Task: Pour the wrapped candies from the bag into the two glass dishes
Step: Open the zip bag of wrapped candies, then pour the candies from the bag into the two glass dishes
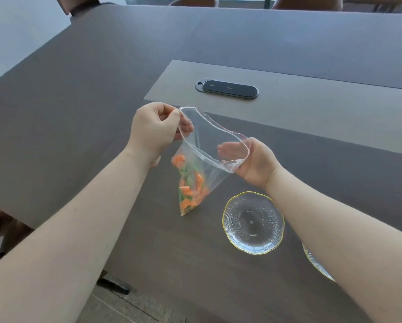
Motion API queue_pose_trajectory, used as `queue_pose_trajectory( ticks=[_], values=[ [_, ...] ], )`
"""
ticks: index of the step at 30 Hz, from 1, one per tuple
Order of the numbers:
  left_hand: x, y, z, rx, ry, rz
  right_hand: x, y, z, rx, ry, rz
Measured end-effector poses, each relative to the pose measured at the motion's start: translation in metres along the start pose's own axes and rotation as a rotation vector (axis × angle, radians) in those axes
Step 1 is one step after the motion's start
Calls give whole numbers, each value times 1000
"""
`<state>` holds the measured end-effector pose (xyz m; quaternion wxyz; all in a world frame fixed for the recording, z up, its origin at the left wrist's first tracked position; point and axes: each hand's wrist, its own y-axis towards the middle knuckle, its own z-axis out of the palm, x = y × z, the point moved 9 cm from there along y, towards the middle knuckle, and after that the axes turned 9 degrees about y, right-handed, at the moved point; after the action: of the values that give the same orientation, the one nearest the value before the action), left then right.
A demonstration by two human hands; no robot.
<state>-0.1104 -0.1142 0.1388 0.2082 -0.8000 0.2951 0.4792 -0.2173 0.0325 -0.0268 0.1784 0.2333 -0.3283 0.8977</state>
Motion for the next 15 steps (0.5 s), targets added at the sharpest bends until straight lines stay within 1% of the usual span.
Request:
queue_pose_trajectory(
  ticks=[2, 3, 5, 6, 8, 11, 12, 13, 15],
  values=[
    [-12, -7, 10, 33, -69, -3, 3, 1, -17, -166, -71, -123],
    [-17, -10, 15, 47, -105, -6, 2, 0, -22, -211, -123, -157],
    [-28, -14, 22, 72, -204, -16, -5, -6, -21, -195, -177, -167],
    [-34, -16, 24, 81, -258, -19, -11, -7, -21, -178, -154, -131],
    [-42, -18, 28, 102, -345, -13, -26, -10, -28, -164, -56, 15],
    [-46, -19, 31, 131, -420, -14, -46, -6, -49, -191, 179, 172],
    [-45, -20, 32, 136, -429, -21, -49, -4, -58, -203, 242, 190],
    [-43, -21, 33, 146, -428, -29, -49, -4, -62, -179, 290, 197],
    [-39, -26, 38, 187, -404, -33, -45, -12, -58, -98, 299, 206]
  ],
)
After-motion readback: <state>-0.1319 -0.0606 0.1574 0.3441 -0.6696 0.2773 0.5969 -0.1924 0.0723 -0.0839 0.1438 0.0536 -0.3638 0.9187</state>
